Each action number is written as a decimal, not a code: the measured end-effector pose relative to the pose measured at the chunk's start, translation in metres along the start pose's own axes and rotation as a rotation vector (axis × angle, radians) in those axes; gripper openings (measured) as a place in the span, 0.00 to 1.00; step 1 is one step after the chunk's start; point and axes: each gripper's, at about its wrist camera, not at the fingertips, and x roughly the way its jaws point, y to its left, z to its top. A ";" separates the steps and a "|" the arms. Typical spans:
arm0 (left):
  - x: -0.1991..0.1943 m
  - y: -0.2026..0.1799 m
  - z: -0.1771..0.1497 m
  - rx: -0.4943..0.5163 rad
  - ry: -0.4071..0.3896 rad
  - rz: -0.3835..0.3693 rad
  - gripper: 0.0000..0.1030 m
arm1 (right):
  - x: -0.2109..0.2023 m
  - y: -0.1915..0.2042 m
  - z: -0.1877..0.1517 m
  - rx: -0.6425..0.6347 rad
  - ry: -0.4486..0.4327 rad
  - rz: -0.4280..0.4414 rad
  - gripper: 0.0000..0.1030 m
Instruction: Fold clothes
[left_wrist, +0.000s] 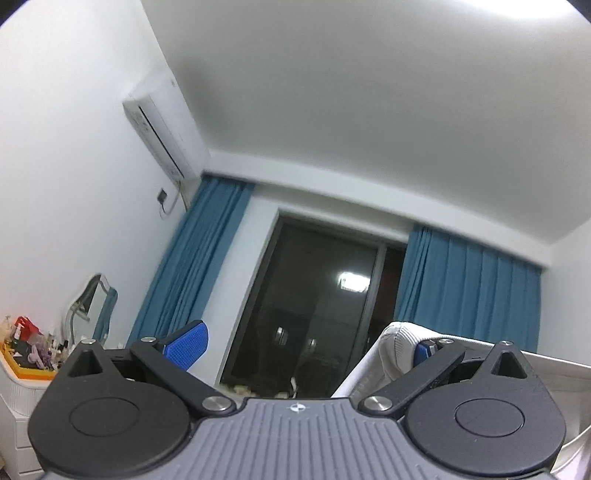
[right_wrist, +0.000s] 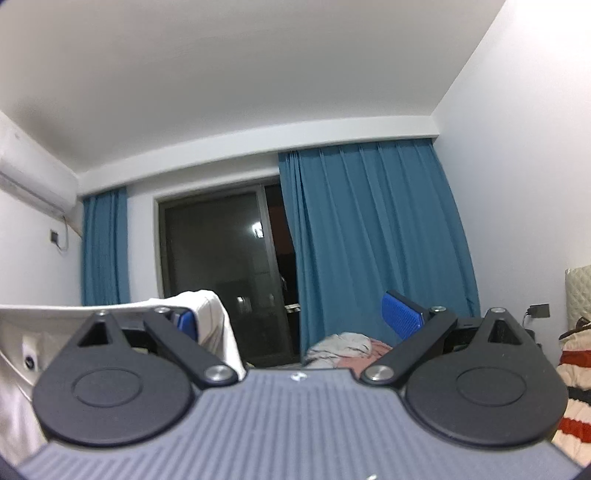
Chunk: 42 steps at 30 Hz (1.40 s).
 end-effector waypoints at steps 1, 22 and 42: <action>0.017 -0.004 -0.012 0.007 0.026 0.003 1.00 | 0.015 -0.001 -0.008 -0.017 0.022 -0.009 0.95; 0.467 0.024 -0.638 0.407 0.704 -0.014 1.00 | 0.452 -0.064 -0.546 -0.263 0.678 -0.206 0.95; 0.465 0.033 -0.676 0.531 0.974 -0.325 1.00 | 0.463 -0.042 -0.613 -0.326 1.047 0.189 0.95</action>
